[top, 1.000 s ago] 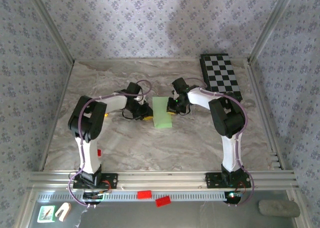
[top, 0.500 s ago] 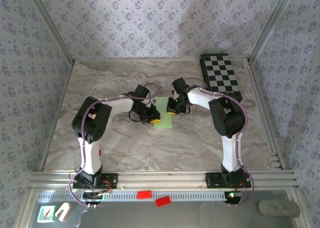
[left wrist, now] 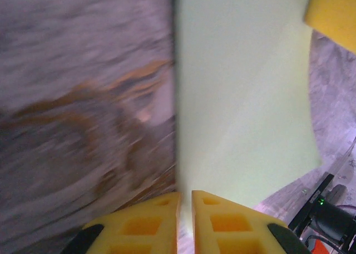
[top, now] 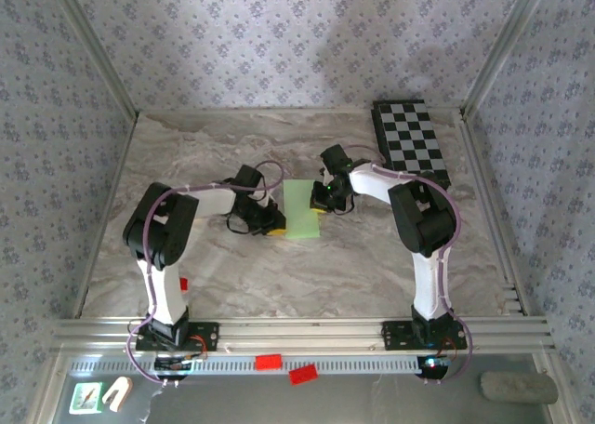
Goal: Fold a paper plane with a square sheet of paper (pick it up from the middle)
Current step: First fold the square sheet of paper in half at the center of the table.
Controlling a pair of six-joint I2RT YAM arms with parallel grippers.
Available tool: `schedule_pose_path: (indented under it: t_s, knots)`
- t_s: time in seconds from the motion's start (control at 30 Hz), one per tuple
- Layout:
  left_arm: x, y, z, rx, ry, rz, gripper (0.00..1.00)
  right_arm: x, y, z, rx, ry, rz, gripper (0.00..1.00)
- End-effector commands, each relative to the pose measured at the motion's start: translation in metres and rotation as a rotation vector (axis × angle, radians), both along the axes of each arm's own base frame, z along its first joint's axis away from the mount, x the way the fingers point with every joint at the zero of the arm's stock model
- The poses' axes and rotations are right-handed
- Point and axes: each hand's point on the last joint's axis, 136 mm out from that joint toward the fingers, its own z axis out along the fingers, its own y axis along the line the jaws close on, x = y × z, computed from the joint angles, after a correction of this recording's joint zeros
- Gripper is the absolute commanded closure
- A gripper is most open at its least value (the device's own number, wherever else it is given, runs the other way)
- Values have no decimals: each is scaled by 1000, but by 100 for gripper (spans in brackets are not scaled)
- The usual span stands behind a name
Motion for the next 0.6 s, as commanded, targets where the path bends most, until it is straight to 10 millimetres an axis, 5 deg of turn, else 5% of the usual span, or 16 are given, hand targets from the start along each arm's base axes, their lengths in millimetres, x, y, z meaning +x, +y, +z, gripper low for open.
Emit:
schedule_pose_path:
  t_s: [0.0, 0.23, 0.4, 0.57]
  knots:
    - [-18, 31, -6, 106, 62, 29, 84, -44, -46, -65, -216, 191, -41, 92]
    - [6, -17, 40, -40, -41, 35, 84, -44, -46, -65, -217, 188, -42, 92]
    - [0, -38, 25, -1, -17, -1, 84, -44, -47, -65, -215, 186, -44, 92]
    - [-12, -32, 1, 64, 37, -6, 84, -45, -47, -65, -215, 186, -42, 92]
